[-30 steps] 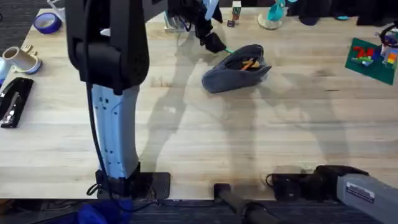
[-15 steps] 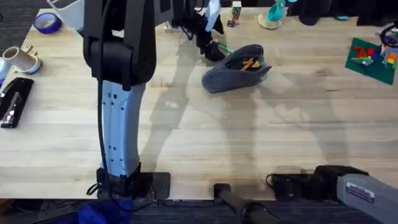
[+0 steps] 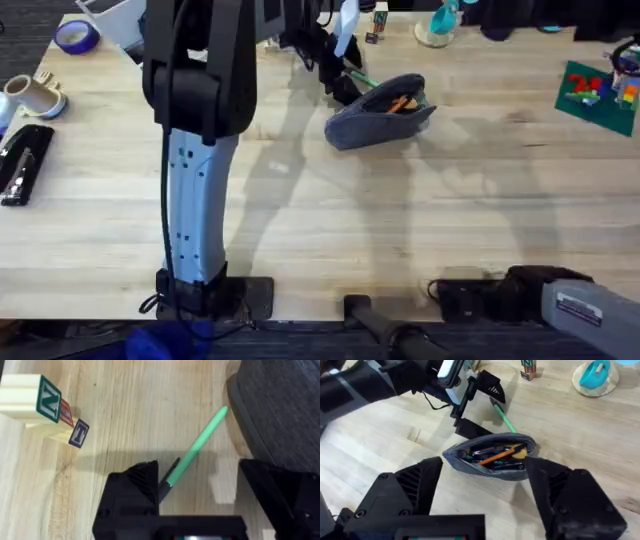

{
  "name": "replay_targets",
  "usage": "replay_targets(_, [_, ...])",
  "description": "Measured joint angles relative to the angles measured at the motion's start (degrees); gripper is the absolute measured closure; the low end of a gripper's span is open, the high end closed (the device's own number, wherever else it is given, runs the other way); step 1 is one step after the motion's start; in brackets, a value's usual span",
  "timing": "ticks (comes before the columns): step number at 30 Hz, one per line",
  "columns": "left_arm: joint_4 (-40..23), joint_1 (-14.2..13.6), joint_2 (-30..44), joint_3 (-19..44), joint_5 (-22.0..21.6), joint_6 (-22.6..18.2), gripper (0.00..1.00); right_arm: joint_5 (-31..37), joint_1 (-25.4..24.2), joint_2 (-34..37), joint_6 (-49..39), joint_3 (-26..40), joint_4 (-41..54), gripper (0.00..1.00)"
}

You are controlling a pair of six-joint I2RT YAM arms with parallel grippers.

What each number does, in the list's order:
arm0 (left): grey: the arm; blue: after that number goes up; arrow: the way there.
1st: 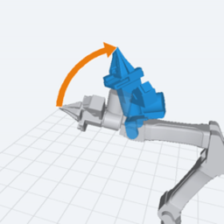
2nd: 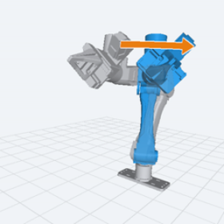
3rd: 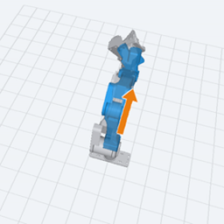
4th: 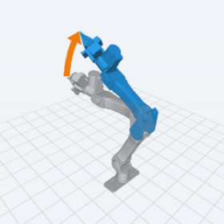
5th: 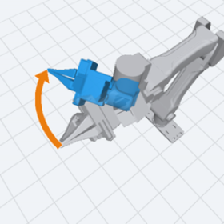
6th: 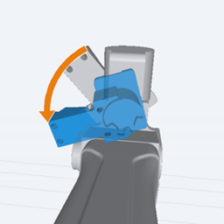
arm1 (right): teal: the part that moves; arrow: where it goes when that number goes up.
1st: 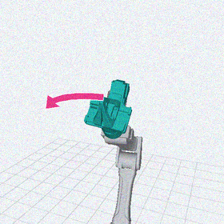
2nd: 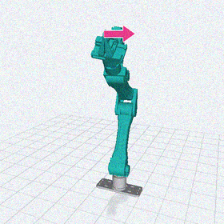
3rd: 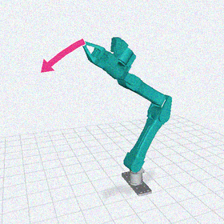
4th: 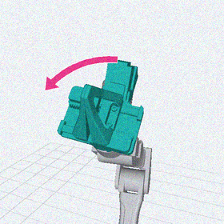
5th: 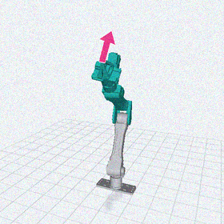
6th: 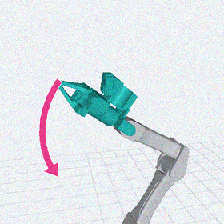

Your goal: Unzip the bag, pick up the pens from the table one at a time and place them inside, then zip the bag closed.

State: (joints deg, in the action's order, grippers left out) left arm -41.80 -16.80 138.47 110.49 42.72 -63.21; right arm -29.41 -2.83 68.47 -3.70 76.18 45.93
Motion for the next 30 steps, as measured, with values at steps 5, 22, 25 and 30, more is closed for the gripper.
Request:
replay_targets(5, [0.3,-0.1,0.0,0.1,-0.3,0.0,0.011,0.0,0.0,0.0,0.0,0.0,0.0,0.005])
replay_targets(22, [0.8,-1.1,0.0,0.1,-0.6,0.3,0.329,0.0,0.0,0.0,0.0,0.0,0.0,0.006])
replay_targets(25, [1.0,-1.5,0.0,0.1,-0.7,0.1,0.376,0.0,0.0,0.0,0.0,0.0,0.0,0.006])
replay_targets(30, [0.6,-1.7,0.0,0.2,-0.6,0.2,0.516,0.0,0.0,0.0,0.0,0.0,0.0,0.005])
